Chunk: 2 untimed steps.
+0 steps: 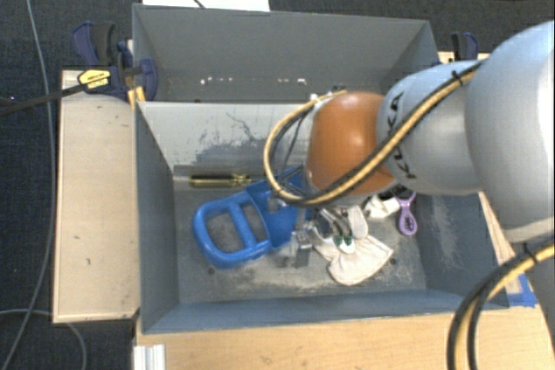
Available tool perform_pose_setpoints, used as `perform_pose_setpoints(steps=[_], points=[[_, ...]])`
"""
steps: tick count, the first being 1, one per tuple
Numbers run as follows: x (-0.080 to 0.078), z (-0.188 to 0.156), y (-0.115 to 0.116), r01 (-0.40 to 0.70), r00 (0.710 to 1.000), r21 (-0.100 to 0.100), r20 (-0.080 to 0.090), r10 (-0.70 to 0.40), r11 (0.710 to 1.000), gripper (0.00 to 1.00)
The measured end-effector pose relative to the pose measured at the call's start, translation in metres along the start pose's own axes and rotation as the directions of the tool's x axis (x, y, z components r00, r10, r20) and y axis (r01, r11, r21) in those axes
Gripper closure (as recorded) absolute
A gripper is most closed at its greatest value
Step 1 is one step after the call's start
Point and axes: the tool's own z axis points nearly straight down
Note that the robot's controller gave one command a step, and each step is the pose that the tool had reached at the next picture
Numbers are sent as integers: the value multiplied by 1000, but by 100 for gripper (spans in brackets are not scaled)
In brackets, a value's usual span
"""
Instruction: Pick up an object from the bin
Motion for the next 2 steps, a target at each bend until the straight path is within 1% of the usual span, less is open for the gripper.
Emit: perform_pose_setpoints(steps=[1,2], points=[[-3,-1,-2,-142,990,-3,-2,142,990,0],[-1,-1,-1,-25,1000,-2,0,25,1000,0]])
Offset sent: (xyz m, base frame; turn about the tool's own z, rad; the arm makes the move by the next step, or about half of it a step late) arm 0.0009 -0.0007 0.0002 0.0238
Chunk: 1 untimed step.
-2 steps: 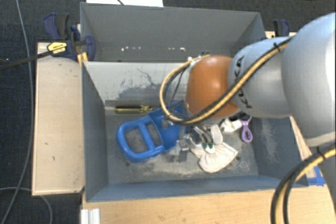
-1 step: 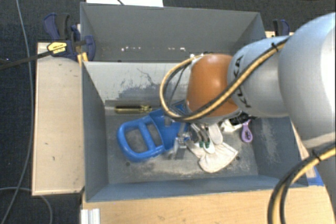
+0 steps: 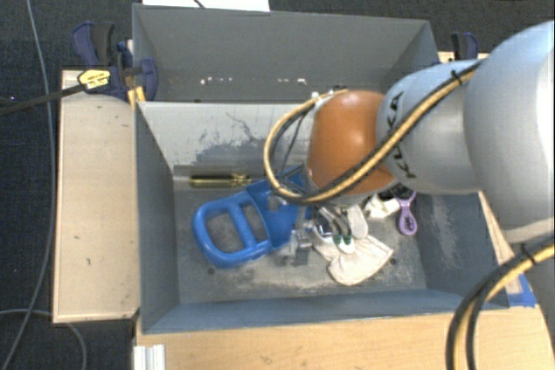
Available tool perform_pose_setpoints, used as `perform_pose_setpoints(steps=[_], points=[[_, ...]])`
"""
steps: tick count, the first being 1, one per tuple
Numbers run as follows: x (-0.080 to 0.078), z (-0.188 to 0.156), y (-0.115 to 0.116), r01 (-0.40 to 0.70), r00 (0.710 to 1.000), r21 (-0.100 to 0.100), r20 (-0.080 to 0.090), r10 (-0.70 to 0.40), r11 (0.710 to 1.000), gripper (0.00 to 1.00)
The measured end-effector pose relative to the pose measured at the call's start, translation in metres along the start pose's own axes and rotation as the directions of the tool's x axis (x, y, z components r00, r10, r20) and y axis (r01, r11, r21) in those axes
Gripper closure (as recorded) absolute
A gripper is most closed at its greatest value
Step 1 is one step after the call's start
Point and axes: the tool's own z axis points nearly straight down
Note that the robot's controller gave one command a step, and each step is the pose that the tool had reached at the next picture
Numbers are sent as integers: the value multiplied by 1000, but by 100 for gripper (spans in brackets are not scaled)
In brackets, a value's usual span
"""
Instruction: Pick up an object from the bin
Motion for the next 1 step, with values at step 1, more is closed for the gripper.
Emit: perform_pose_setpoints(steps=[1], points=[[0,0,-1,-114,993,-2,-5,114,993,100]])
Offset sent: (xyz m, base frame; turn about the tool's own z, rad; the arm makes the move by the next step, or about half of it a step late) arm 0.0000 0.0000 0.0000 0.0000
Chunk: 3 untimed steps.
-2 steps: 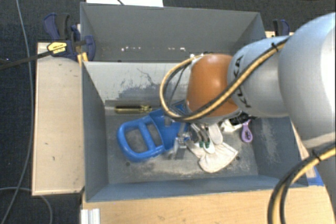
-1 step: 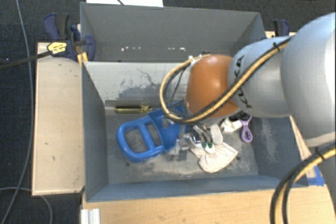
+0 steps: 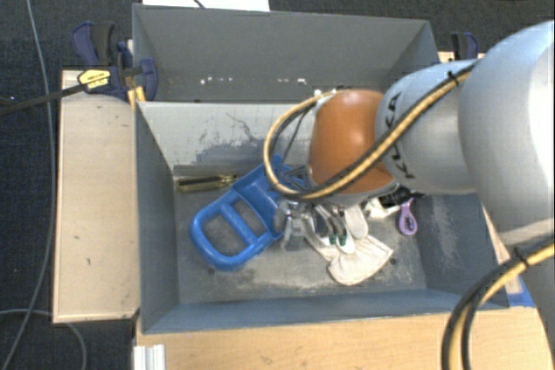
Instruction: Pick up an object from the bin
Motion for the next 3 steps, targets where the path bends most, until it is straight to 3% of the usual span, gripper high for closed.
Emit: perform_pose_setpoints(steps=[1,2,3], points=[[0,0,0,0,1000,0,0,0,1000,100],[3,-23,0,-1,1000,1,-10,1,1000,100],[-1,-63,1,-2,1000,-1,4,2,1000,100]])
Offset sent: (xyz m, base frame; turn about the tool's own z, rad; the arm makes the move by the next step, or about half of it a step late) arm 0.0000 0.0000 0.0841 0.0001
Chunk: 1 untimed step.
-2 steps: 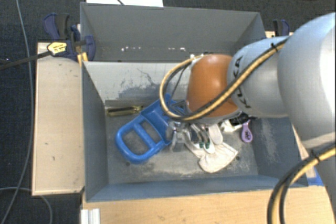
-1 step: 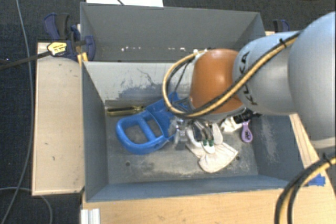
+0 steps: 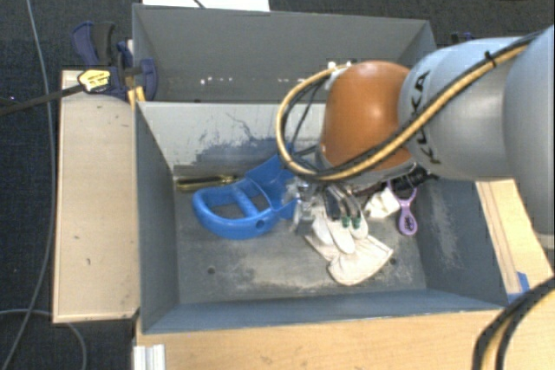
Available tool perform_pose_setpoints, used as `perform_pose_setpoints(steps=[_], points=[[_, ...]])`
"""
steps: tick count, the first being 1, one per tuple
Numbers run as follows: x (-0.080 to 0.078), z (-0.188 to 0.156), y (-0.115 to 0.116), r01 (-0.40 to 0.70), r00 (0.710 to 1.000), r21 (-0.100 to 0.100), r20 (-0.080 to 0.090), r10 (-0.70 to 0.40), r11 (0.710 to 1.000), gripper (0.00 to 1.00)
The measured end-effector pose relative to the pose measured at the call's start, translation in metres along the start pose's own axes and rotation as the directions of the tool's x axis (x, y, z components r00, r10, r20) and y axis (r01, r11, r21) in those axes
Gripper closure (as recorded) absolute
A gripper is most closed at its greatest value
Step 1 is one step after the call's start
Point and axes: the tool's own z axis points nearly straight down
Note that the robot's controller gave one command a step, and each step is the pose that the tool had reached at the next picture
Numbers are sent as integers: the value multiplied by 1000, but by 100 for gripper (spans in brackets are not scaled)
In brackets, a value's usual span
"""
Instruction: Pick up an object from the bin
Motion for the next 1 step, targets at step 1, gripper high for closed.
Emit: perform_pose_setpoints(steps=[1], points=[[1,-11,0,0,1000,0,-2,0,1000,100]])
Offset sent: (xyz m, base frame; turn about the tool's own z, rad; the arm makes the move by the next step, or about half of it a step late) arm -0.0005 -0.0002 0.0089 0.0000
